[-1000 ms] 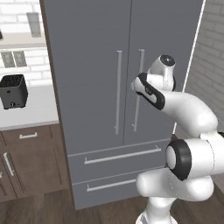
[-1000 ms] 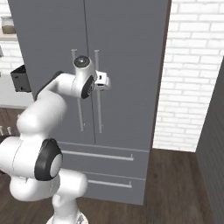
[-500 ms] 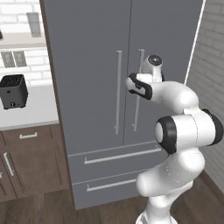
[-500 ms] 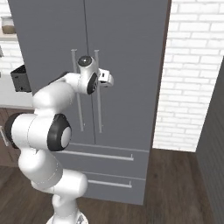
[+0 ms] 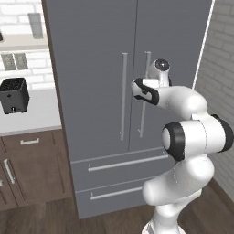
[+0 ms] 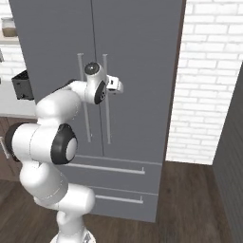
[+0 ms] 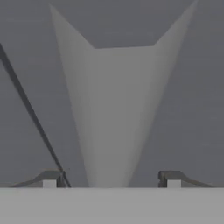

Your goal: Take the strawberry from the fridge and place it on top of the pancake, located on the dining counter.

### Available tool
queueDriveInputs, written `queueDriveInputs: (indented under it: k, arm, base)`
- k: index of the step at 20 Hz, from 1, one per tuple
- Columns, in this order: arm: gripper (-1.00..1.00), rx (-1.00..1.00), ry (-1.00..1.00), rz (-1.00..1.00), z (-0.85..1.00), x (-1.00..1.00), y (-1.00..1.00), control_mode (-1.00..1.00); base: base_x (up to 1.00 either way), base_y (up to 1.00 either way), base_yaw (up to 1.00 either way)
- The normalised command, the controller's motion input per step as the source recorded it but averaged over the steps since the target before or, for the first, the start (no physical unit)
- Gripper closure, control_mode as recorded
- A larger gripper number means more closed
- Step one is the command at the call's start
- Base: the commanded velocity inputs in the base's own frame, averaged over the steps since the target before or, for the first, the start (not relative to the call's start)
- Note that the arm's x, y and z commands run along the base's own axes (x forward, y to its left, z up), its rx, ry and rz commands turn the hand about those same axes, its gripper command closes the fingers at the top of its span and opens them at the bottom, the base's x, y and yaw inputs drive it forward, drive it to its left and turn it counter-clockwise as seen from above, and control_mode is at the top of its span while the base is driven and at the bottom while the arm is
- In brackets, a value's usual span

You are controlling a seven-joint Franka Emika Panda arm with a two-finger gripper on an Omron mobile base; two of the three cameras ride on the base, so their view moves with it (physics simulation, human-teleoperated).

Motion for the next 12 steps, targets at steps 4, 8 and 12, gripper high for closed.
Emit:
queueDriveInputs:
  k: [4,8,12]
  arm:
    - [1.00,0.00,-0.14,0.00,-0.01,0.29,-0.05,-1.00]
    - [1.00,0.00,-0.09,0.02,0.00,0.12,-0.33,-1.00]
    - [1.00,0.02,0.00,0.00,0.04,-0.65,-0.60,-1.00]
  base:
    - [0.00,0.00,0.00]
    - [0.00,0.00,0.00]
    - [0.00,0.00,0.00]
